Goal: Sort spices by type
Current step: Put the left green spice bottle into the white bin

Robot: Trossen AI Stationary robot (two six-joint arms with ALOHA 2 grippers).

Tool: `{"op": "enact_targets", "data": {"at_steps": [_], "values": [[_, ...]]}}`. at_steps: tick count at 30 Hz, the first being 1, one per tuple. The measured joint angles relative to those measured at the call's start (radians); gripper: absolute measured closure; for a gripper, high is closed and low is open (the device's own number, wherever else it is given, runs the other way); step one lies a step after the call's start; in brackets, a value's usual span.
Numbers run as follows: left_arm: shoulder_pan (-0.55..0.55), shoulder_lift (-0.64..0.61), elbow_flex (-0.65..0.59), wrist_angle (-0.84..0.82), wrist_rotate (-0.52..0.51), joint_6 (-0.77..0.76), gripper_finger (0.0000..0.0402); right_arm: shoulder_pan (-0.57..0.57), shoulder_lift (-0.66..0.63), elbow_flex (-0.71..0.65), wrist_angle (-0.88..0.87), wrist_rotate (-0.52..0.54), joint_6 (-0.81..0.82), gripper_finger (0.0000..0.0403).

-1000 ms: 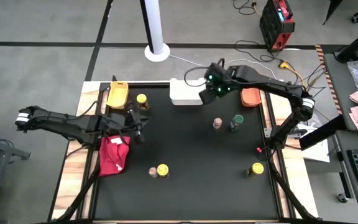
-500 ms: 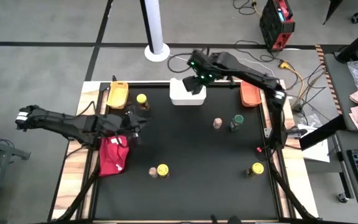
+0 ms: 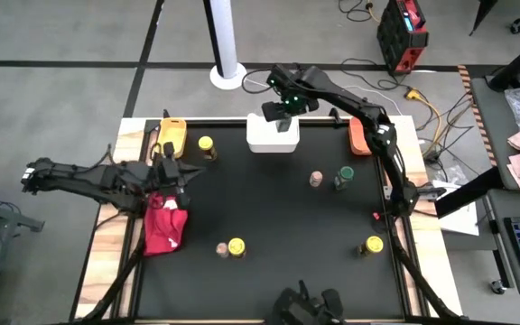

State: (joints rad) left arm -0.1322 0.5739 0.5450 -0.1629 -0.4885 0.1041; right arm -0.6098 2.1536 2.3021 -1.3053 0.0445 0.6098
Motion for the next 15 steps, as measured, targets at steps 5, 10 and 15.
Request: {"op": "enact_targets", "data": {"at_steps": [5, 10, 15], "values": [[0.000, -0.071, -0.018, -0.019, 0.000, -0.005, 0.0402, -0.011, 0.016, -0.004, 0.004, 0.016, -0.006, 0.0209], [0.000, -0.143, -0.045, 0.005, 0.000, -0.020, 0.0402, -0.020, 0.017, -0.029, 0.004, 0.035, -0.026, 0.0209], [0.000, -0.232, -0.080, 0.009, 0.001, -0.030, 0.0402, -0.022, 0.018, -0.046, 0.018, 0.041, -0.035, 0.0209]]}}
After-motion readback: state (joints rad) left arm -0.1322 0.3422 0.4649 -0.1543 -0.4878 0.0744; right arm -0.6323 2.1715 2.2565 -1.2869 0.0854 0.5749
